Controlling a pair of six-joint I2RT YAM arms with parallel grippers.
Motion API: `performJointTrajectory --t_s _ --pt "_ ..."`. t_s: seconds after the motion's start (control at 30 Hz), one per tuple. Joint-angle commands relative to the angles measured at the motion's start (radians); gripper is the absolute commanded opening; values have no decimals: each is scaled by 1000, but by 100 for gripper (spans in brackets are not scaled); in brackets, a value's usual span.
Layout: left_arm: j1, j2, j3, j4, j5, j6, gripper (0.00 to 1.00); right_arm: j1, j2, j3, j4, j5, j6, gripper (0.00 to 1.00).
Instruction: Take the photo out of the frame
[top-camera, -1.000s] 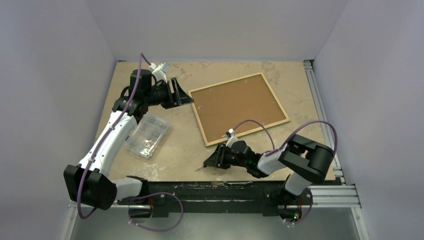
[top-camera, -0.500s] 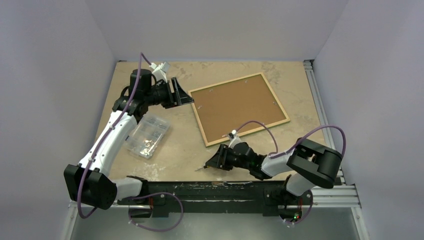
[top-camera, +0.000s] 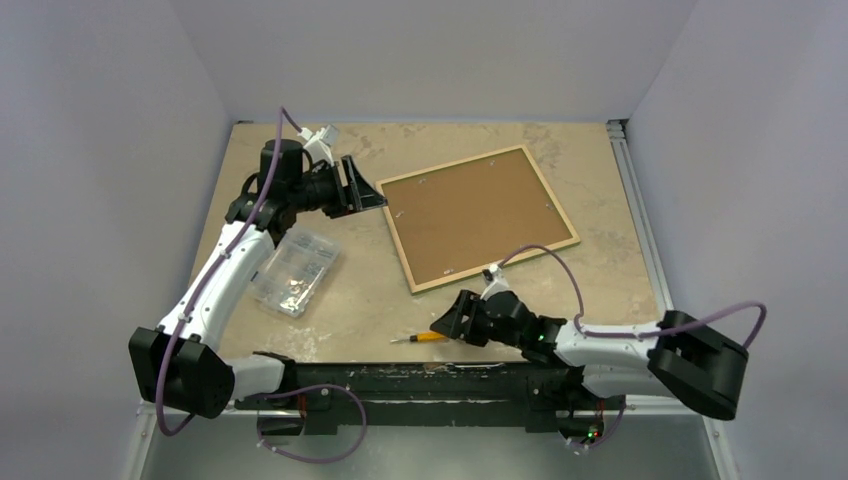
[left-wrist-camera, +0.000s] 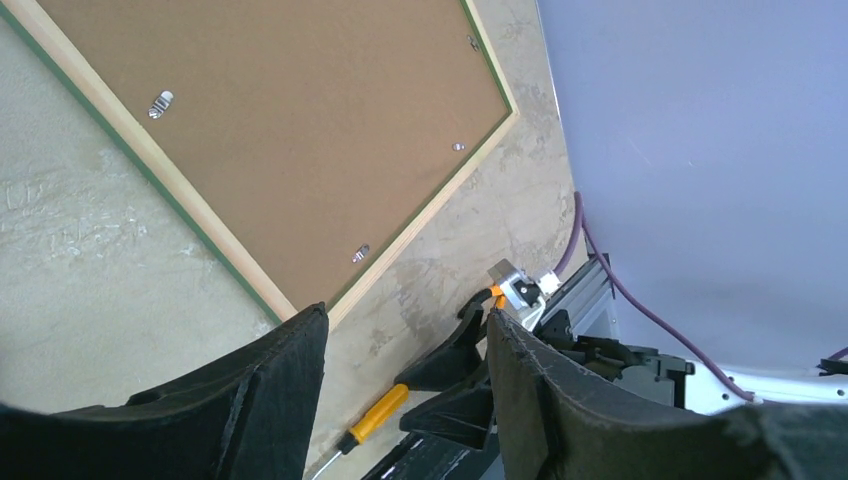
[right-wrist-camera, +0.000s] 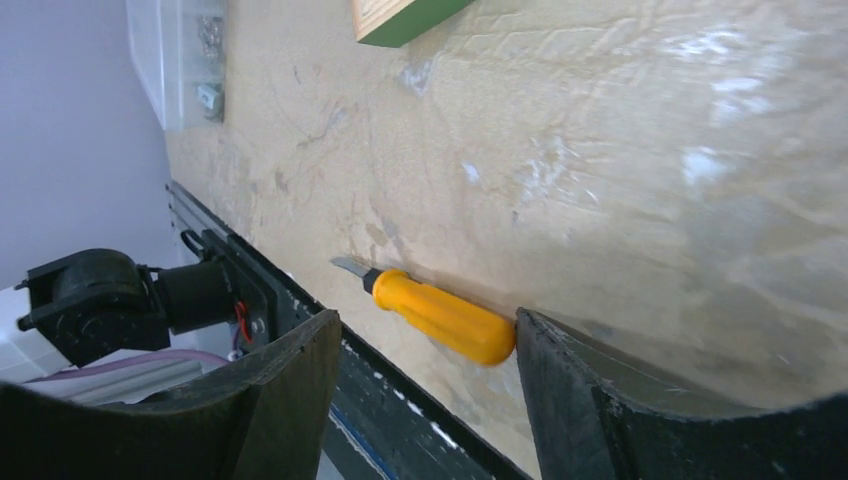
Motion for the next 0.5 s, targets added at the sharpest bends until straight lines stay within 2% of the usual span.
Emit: performJointTrajectory --t_s 0.0,0.2,0.37,0.47 --pt "10 0 -2 35 11 -3 58 4 -193 -11 -454 149 -19 67" --pt "10 1 -2 35 5 1 59 2 -429 117 -791 269 -111 77" --pt "10 29 -9 46 15 -6 61 -11 -360 339 -983 469 -278 86" --pt "2 51 -30 78 28 -17 63 -88 -265 462 -998 481 -395 87"
